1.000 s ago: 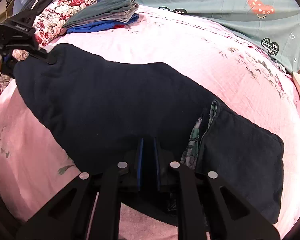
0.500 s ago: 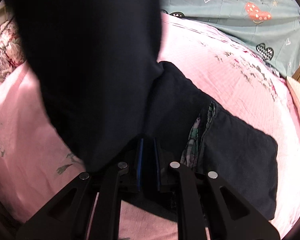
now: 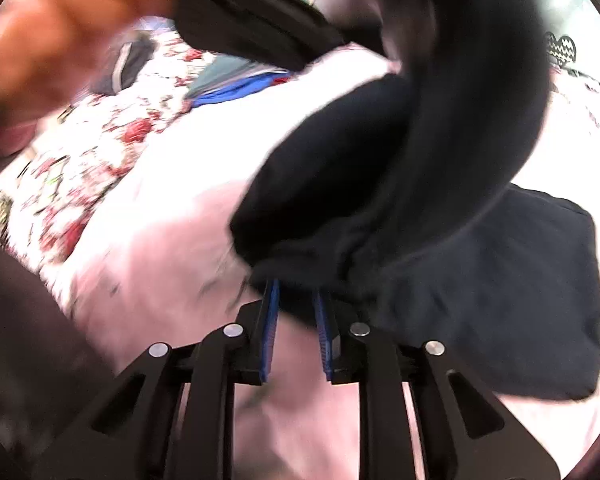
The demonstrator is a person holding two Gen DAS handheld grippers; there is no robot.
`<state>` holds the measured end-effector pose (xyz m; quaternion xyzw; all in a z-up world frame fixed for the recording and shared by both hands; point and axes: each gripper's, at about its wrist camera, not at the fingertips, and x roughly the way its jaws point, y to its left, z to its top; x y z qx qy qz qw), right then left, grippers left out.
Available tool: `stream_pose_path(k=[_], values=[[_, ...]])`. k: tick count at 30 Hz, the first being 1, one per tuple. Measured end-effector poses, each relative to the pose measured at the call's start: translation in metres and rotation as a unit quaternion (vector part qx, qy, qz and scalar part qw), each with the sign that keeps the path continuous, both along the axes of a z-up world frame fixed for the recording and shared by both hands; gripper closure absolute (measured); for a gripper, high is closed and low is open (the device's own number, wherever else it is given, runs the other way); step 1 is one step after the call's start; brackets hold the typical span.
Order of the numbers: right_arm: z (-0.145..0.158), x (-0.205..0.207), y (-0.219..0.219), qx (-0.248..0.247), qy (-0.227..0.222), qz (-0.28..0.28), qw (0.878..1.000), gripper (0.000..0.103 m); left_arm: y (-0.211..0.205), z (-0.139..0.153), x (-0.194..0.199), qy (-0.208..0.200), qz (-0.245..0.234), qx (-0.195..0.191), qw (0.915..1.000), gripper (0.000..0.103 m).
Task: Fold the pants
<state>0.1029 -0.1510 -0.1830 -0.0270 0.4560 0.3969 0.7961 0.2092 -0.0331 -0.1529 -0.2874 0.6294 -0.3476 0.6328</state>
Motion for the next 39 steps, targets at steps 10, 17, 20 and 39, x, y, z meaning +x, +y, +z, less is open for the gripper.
stream_pose_path(k=[10,17,20,39], values=[[0.007,0.002,-0.124,0.013,0.04,-0.153,0.987,0.073,-0.098,-0.049,0.004,0.007,-0.051,0.105,0.9932,0.068],[0.038,0.025,-0.181,0.06,0.029,-0.236,0.969,0.055,-0.096,0.011,-0.013,-0.047,-0.035,0.051,0.997,0.026],[0.051,0.039,-0.182,0.096,0.037,-0.235,0.967,0.044,-0.056,0.044,-0.019,-0.094,0.014,0.056,0.9939,0.019],[0.018,0.104,-0.134,0.007,0.147,-0.239,0.96,0.076,0.08,-0.099,-0.066,0.075,0.125,0.174,0.9739,0.018]])
